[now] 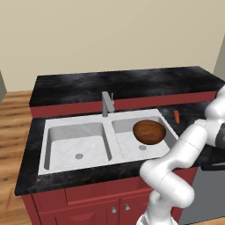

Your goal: Remove the broccoli and carrot from the sink. Then move the bowl and cup from the counter to the sink for washing.

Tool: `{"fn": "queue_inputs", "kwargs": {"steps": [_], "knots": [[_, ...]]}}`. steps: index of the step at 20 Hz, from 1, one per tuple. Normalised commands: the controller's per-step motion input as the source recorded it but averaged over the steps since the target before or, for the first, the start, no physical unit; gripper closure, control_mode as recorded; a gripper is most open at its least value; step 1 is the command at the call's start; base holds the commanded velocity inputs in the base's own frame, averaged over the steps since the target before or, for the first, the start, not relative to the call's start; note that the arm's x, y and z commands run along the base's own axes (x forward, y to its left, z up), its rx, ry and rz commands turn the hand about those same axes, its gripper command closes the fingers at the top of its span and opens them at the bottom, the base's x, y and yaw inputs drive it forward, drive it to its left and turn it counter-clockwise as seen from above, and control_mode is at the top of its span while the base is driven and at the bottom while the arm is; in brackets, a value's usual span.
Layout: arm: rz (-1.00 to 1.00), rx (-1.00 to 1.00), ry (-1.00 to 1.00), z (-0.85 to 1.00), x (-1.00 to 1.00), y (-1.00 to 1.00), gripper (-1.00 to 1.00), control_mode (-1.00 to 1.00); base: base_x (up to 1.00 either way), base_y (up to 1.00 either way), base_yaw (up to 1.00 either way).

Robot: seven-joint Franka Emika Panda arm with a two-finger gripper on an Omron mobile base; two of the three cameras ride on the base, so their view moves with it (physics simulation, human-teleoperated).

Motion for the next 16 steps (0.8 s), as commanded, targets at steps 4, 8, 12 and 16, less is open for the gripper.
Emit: {"fn": "queue_inputs", "kwargs": {"steps": [4, 8, 12, 16], "knots": [[0.08, 0.02, -0.02, 0.02, -0.23, 0.29, 1.0, -1.0, 0.0, 0.0, 0.0], [0.07, 0.0, -0.03, 0.0, -0.22, 0.3, 1.0, -1.0, 0.0, 0.0, 0.0], [0.06, 0.0, -0.04, 0.0, -0.23, 0.31, 1.0, -1.0, 0.0, 0.0, 0.0], [0.05, 0.0, -0.06, 0.0, -0.23, 0.32, 1.0, -1.0, 0.0, 0.0, 0.0]]}}
